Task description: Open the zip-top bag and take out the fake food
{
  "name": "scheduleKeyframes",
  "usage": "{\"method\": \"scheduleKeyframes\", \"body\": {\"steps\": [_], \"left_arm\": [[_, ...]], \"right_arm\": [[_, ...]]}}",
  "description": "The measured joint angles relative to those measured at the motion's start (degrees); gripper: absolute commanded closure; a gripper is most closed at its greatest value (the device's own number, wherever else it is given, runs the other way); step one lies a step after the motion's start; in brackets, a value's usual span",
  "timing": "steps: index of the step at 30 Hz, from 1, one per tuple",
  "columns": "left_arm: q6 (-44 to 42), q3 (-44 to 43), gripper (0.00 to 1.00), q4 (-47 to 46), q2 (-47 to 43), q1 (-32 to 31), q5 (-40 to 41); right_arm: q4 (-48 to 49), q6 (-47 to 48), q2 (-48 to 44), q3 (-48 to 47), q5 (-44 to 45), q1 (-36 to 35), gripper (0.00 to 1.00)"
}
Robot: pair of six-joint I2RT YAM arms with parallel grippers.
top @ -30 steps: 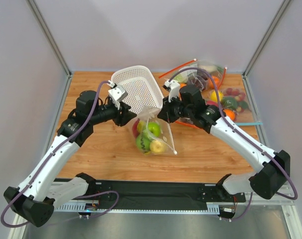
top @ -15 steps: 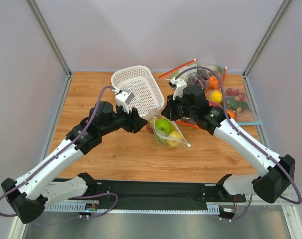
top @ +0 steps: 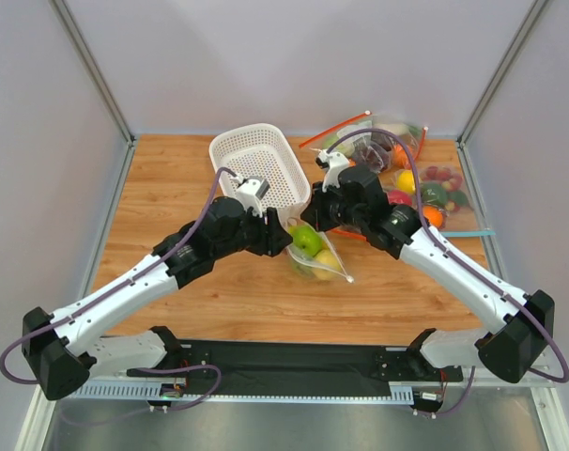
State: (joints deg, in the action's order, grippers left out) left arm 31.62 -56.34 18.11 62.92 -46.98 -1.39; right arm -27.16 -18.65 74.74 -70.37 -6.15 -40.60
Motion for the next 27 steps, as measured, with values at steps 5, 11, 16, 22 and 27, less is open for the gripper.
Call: {"method": "scheduleKeyframes", "body": {"steps": [5,11,16,22,27], "left_arm": [[1.95,1.36,0.40,-1.33,0.85,-0.28,0.26],[2.62,1.51,0.41,-1.14,2.34,-1.03,1.75],[3.17,2.23,0.73,-0.63,2.43,-1.86,2.40],[2.03,2.23,1.00,0.79,2.03,-2.16,2.34],[-1.22,-0.11,1.00,6.10,0.98,-2.19,2.10]], "right_arm": [[0.00,-0.48,0.00,0.26,1.20,-1.97,1.00],[0.04,-1.11,-0.66,0.83,1.79,-2.67,1.00],[0.02,-1.29,-1.33,1.11,2.82,-2.73,1.00],[-0.09,-0.96,-1.33,1.09,4.59,-2.73,1.00],[-0.70,0.15,-1.33,0.63,7.30,-2.78,1.00]]}}
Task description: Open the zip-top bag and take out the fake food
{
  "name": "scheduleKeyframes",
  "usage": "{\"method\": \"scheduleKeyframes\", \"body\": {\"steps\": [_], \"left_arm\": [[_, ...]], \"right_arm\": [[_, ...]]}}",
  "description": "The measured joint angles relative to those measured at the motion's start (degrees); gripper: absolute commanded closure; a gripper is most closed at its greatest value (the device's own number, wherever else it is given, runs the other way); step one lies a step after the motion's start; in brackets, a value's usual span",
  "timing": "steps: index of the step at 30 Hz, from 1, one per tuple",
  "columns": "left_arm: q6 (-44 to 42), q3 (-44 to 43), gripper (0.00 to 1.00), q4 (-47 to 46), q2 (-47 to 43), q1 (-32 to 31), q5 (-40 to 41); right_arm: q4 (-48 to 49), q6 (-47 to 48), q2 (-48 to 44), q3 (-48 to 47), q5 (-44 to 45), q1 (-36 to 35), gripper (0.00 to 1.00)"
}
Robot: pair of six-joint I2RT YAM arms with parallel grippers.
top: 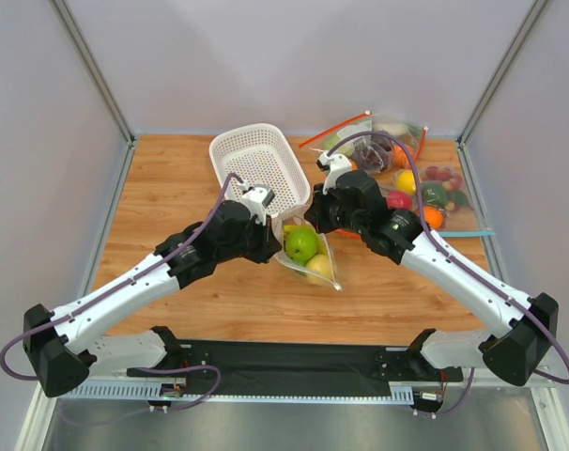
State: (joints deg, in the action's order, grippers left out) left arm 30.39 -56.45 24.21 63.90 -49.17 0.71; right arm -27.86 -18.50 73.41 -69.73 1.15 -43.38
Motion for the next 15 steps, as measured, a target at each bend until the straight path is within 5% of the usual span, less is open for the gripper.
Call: {"method": "scheduleKeyframes", "body": {"steps": [15], "left_arm": [[-12.85,-16.37,1.00,14.16,2.47,1.97,-7.78]], "right_arm": [[-2.95,1.42,-1.11,-0.79,3.26,1.66,1.00]]}}
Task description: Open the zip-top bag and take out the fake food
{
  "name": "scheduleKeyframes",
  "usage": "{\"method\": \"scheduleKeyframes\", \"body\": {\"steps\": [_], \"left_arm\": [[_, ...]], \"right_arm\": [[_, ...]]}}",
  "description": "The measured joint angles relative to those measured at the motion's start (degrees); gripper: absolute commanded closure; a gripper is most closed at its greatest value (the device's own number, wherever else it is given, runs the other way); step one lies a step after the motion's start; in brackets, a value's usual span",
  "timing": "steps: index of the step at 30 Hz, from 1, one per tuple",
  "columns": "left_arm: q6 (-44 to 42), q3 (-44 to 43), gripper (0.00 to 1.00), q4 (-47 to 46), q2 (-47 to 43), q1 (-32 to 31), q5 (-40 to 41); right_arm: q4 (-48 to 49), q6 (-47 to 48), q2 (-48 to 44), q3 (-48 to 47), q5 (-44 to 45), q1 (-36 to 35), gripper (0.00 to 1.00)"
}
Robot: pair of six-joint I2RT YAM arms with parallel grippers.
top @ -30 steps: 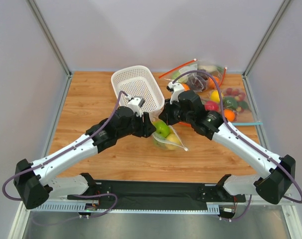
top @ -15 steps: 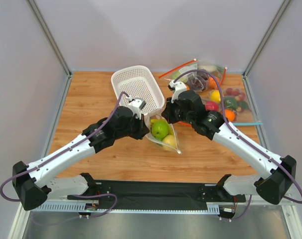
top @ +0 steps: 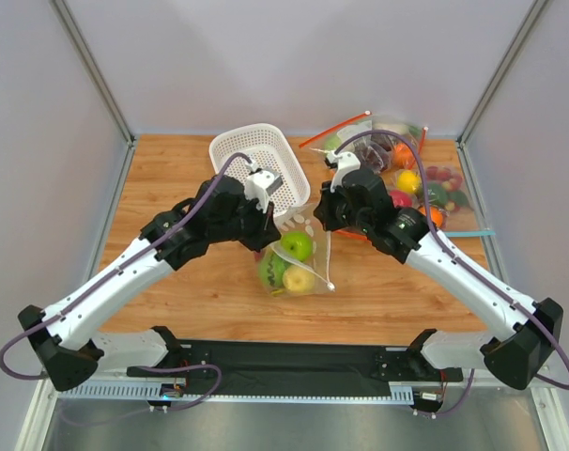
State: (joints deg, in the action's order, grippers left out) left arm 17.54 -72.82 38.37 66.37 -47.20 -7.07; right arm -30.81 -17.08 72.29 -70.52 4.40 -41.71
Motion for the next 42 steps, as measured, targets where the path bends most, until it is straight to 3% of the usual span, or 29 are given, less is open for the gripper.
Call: {"method": "scheduleKeyframes", "body": {"steps": [5,8,13,16,19,29,35,42], "left_arm": [[-4.76,-3.02,1.00,1.84,8.07,2.40,-5.64],[-7.93,-3.04,1.00,2.58,11.93,3.08,-7.82],[-12.09,-1.81,1.00,0.92,13.90,3.80,-11.23],[-13.20,-0.63,1.00,-1.09,13.88,4.20,-12.76],[-13.64,0.61,1.00,-2.40,13.88,4.74,-14.21],[-13.79,2.54,1.00,-4.57,12.50,6.71,-17.57],[-13.79,3.04,1.00,-4.94,10.86,7.26,-18.36],[-13.73,3.56,1.00,-5.22,10.82,8.00,-19.15]], "right_arm": [[1.46,-0.24,-1.31,4.87,0.09,1.53,1.00],[2.27,-0.72,-2.10,8.85,-0.39,2.97,0.95],[1.73,-0.63,-2.27,10.64,-1.49,4.68,0.61],[0.76,0.68,-3.19,10.08,-1.51,4.74,0.49],[-0.33,1.99,-5.31,8.76,-1.73,4.74,0.45],[0.66,3.67,-10.49,4.07,-10.51,0.85,0.43],[2.64,3.85,-7.45,4.22,-17.38,-2.56,0.45],[4.20,3.91,-2.54,7.28,-16.52,-2.67,0.45]]}}
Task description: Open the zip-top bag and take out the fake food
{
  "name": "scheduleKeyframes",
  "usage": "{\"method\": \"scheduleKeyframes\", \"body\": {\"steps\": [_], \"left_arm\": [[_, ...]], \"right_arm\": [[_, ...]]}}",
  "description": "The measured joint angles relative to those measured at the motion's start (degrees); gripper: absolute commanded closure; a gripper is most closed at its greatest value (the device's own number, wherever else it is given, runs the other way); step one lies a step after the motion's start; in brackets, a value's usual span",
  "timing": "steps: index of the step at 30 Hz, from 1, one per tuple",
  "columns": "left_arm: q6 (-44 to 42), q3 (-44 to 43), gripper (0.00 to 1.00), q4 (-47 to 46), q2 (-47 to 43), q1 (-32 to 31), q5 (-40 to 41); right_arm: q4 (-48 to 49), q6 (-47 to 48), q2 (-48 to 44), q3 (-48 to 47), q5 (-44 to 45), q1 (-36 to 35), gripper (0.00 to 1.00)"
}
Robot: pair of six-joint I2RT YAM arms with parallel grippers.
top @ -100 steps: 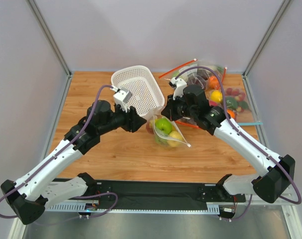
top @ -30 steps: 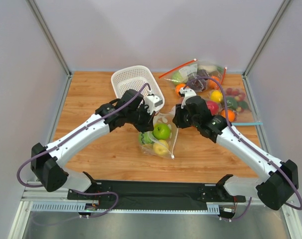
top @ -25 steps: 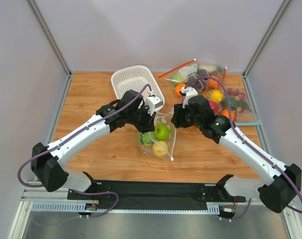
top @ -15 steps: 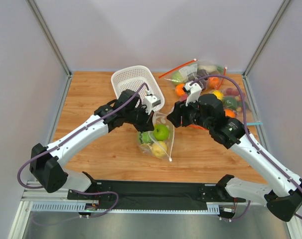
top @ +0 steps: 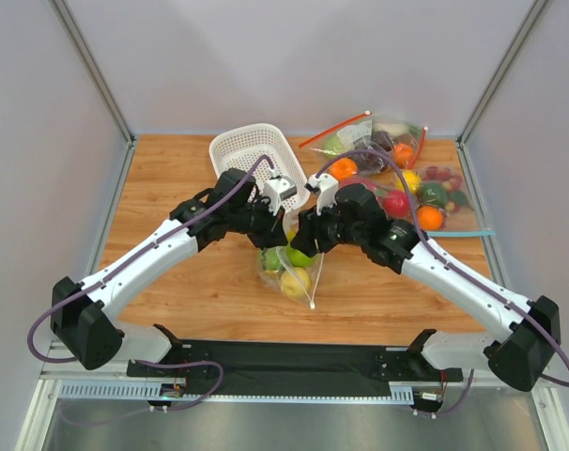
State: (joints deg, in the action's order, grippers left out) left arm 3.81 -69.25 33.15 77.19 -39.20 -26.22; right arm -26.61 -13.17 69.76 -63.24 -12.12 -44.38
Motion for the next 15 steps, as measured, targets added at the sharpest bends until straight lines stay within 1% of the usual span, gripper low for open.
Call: {"method": "scheduleKeyframes", "body": {"steps": [9,13,15], "left_arm": [[0.15,0.26,1.00,-0.46,0.00,0.39,-1.16],[0.17,0.33,1.00,-0.85,0.20,0.66,-1.40],[0.17,0.33,1.00,-0.96,0.52,0.79,-1.44]], "right_arm": [[2.25,1.03,6.54,2.36,5.79,-0.02,0.44],[3.80,1.03,8.13,4.09,9.38,-0.02,0.40],[4.48,1.07,8.96,4.39,10.38,-0.02,0.36]]}}
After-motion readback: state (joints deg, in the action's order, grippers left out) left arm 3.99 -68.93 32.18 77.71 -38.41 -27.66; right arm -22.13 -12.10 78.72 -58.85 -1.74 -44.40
